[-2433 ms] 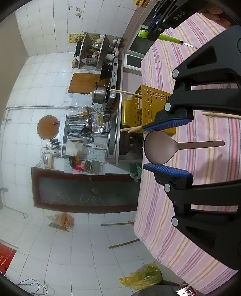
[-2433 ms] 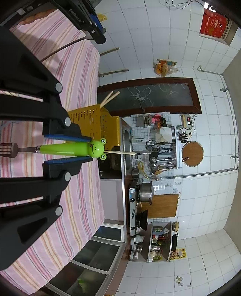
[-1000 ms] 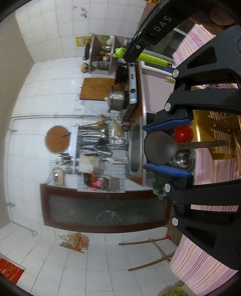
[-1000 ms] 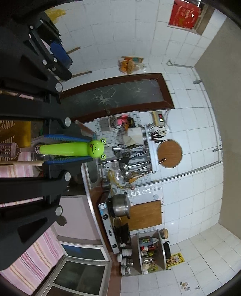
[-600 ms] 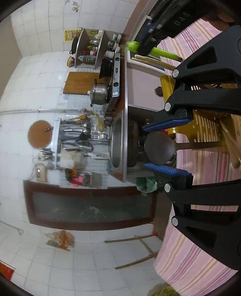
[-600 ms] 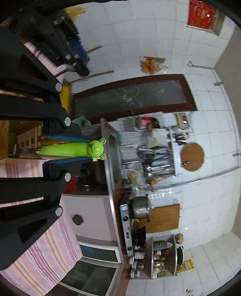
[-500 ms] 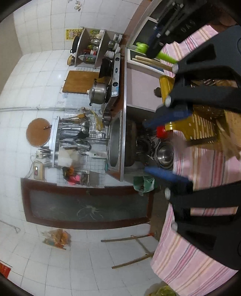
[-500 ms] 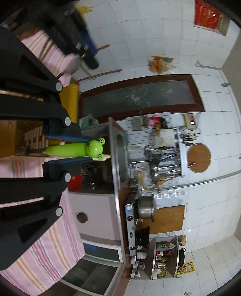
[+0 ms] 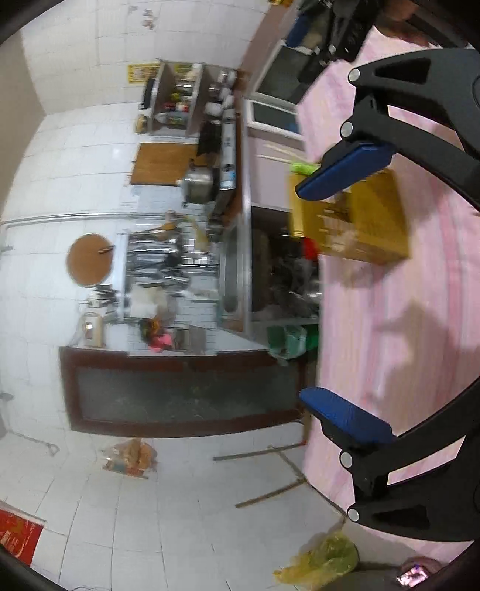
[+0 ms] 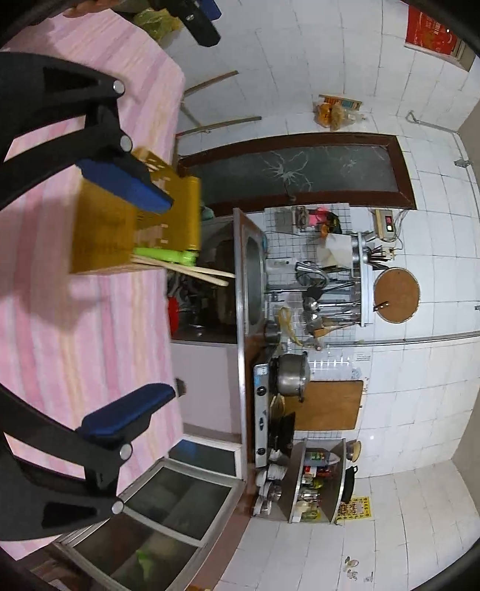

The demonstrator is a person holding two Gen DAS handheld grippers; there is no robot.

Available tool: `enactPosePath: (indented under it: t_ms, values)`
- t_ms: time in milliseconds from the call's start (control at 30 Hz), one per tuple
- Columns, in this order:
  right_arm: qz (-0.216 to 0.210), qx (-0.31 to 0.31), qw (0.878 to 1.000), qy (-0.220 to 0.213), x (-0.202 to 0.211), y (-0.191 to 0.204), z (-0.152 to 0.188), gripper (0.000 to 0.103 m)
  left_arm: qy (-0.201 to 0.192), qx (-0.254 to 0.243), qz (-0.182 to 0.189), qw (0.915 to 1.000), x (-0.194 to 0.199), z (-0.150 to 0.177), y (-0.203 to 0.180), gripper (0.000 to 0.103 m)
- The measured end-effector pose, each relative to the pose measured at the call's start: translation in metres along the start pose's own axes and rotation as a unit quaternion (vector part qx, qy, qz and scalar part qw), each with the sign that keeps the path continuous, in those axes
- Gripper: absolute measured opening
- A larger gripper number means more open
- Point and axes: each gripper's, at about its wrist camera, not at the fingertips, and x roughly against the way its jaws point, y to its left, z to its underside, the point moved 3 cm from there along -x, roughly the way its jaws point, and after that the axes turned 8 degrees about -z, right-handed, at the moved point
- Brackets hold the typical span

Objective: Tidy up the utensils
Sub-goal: 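Open both tools to release the fork and spoon in the holder, then move both tools back down to the remaining utensils on the cloth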

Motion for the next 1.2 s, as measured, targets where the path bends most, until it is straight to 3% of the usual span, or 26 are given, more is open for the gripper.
enactPosePath:
  t_ms: [233,433,567,933,1067,1200]
  values:
    - [-0.002,-0.003,0.999,0.051,0.028,0.007,0.053,0.094,0.064,0.010,-0.015,0.9978,0.017,0.067,0.030,0.098]
    - [0.006,0.005,0.995,0.098,0.034,0.009,0.102,0.094,0.139,0.013,-0.025,0.9899,0.007,0.116,0.044,0.098]
    - [0.004,-0.006,0.991,0.131,0.031,0.007,0.126,0.094,0.166,0.011,-0.029,0.9856,0.004,0.143,0.046,0.098]
    - [-0.025,0.001,0.979,0.203,0.026,0.024,0.177,0.094,0.227,-0.017,-0.012,0.9737,-0.001,0.197,0.019,0.098]
    - [-0.038,0.025,0.973,0.227,0.026,0.037,0.188,0.094,0.239,-0.041,-0.016,0.9701,-0.004,0.201,0.019,0.098]
    - [-0.053,0.038,0.967,0.244,0.030,0.047,0.194,0.094,0.241,-0.032,-0.020,0.9697,-0.004,0.202,0.027,0.098]
